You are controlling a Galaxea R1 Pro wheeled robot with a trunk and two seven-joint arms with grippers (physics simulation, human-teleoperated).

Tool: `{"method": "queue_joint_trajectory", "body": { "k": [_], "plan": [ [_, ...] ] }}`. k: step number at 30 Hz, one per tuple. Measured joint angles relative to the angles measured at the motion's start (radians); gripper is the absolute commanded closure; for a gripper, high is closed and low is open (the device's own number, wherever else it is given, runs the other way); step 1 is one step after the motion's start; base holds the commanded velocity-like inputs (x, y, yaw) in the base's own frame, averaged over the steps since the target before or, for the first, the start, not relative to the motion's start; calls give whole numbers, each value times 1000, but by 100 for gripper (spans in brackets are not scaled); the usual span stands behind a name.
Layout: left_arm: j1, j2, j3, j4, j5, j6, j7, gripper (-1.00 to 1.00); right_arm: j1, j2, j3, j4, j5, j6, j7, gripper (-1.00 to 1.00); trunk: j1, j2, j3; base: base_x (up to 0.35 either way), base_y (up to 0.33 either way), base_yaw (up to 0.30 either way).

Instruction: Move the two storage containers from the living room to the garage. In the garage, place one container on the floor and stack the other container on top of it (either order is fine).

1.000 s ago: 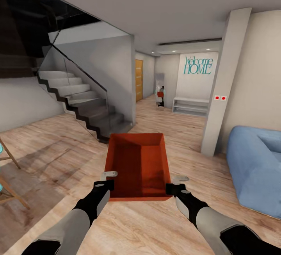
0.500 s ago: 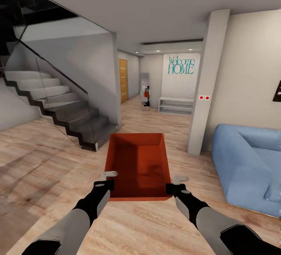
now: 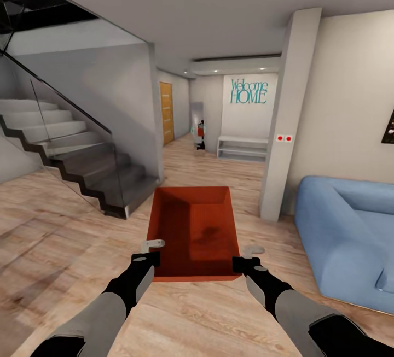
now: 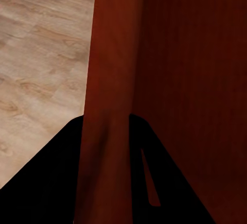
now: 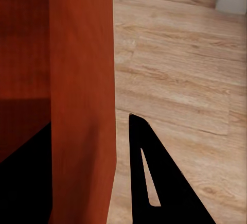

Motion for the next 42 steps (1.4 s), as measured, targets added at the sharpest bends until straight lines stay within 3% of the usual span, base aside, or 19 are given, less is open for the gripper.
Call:
{"method": "queue_joint_trajectory", "body": {
  "k": [42],
  "plan": [
    [0, -1, 5, 2, -7, 0, -2, 100, 0, 0, 4, 2, -6, -2, 0, 100, 0, 0, 0, 324, 0, 0]
  ]
}}
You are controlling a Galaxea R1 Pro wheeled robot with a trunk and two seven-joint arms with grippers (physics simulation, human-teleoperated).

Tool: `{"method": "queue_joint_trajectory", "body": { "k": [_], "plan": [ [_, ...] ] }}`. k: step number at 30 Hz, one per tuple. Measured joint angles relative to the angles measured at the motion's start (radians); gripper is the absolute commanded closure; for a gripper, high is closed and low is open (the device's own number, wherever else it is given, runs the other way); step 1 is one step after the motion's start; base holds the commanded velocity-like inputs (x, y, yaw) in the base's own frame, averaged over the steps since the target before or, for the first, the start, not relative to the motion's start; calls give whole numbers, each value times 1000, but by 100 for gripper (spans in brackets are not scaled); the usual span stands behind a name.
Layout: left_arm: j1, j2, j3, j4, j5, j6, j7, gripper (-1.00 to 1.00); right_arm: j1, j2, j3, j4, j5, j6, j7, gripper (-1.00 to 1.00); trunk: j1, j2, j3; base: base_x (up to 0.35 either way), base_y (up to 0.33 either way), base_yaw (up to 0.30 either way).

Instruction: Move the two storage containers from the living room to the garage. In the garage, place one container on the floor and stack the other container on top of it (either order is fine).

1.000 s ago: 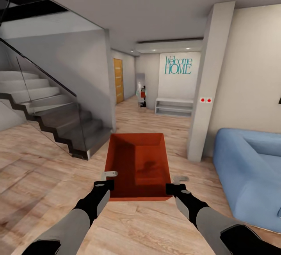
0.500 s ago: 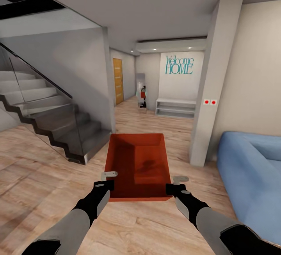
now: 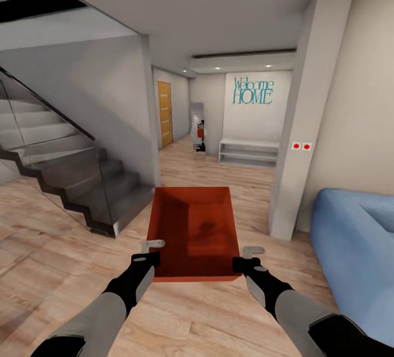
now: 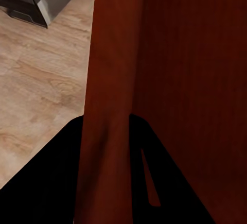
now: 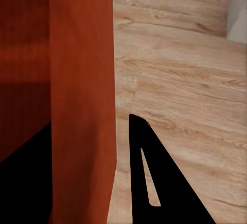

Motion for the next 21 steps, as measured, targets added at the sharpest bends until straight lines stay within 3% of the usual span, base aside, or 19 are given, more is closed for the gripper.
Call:
{"method": "queue_joint_trajectory", "body": {
  "k": [21],
  "plan": [
    [0, 3, -1, 1, 3, 0, -2, 100, 0, 3, -6, 1, 6, 0, -1, 100, 0, 0, 0, 324, 0, 0]
  ]
}}
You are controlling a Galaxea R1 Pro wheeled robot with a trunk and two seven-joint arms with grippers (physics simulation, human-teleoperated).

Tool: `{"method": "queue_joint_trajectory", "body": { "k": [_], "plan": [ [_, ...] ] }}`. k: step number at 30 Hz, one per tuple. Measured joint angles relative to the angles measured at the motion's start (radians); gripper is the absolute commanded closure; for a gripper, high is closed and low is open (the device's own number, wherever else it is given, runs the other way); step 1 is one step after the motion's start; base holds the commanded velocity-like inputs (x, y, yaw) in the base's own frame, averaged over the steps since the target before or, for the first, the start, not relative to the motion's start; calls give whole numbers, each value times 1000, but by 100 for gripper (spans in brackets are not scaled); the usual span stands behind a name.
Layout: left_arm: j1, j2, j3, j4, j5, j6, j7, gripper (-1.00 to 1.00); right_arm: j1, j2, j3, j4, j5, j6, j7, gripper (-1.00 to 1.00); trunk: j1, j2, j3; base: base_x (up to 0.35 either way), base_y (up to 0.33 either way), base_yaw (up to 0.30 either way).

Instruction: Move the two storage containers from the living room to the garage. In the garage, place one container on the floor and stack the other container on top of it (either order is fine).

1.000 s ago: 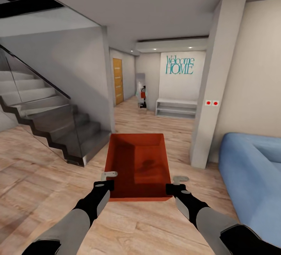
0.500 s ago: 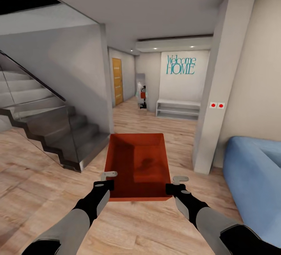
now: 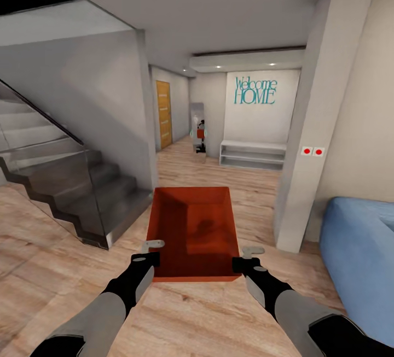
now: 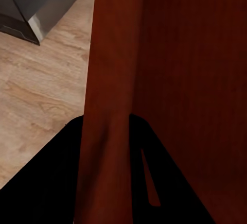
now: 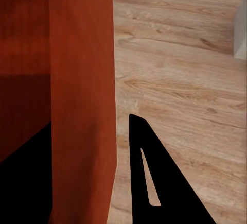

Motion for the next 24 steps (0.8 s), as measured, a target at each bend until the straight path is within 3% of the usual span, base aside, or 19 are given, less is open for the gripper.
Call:
{"method": "queue_joint_trajectory", "body": {
  "k": [14, 24],
  "plan": [
    [0, 1, -2, -2, 3, 0, 0, 100, 0, 0, 0, -2, 1, 0, 0, 100, 0, 0, 0, 324, 0, -154],
    [0, 1, -5, -3, 4, 0, 1, 100, 0, 0, -3, -1, 3, 0, 0, 100, 0, 0, 0, 324, 0, -18]
  ]
}}
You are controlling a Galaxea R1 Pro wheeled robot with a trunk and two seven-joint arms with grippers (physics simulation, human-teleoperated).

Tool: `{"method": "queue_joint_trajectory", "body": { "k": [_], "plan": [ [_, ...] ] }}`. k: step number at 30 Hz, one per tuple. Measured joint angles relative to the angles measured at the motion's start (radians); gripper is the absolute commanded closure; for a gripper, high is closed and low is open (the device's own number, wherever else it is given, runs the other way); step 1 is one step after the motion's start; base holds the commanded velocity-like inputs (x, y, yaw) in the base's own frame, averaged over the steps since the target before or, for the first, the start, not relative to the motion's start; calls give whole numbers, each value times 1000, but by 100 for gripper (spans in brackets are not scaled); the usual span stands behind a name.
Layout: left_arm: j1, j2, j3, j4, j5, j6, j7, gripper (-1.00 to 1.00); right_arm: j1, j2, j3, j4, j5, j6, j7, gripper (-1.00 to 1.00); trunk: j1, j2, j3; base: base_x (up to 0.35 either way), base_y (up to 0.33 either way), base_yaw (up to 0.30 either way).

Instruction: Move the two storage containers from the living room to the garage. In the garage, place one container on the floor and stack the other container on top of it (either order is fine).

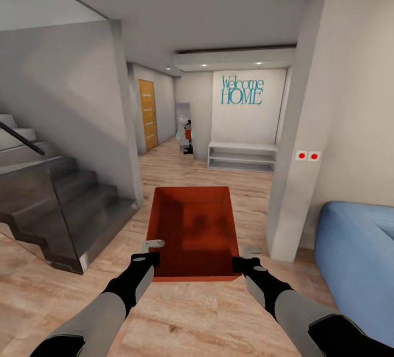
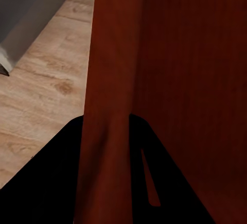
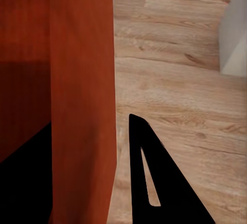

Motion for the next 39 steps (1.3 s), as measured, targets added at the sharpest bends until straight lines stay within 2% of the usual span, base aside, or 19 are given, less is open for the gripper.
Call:
{"method": "queue_joint_trajectory", "body": {
  "k": [4, 9, 17, 39],
  "plan": [
    [0, -1, 5, 3, -5, 0, -1, 100, 0, 0, 5, 3, -5, -1, -1, 100, 0, 0, 0, 324, 0, 0],
    [0, 1, -2, 8, 7, 0, 1, 100, 0, 0, 2, 3, 2, 7, -1, 100, 0, 0, 0, 324, 0, 0],
    [0, 0, 4, 6, -2, 0, -2, 100, 0, 1, 3, 6, -3, -1, -1, 100, 0, 0, 0, 324, 0, 0],
    [0, 0, 4, 6, -3, 0, -2, 100, 0, 1, 7, 6, -6, 0, -3, 100, 0, 0, 0, 324, 0, 0]
  ]
}}
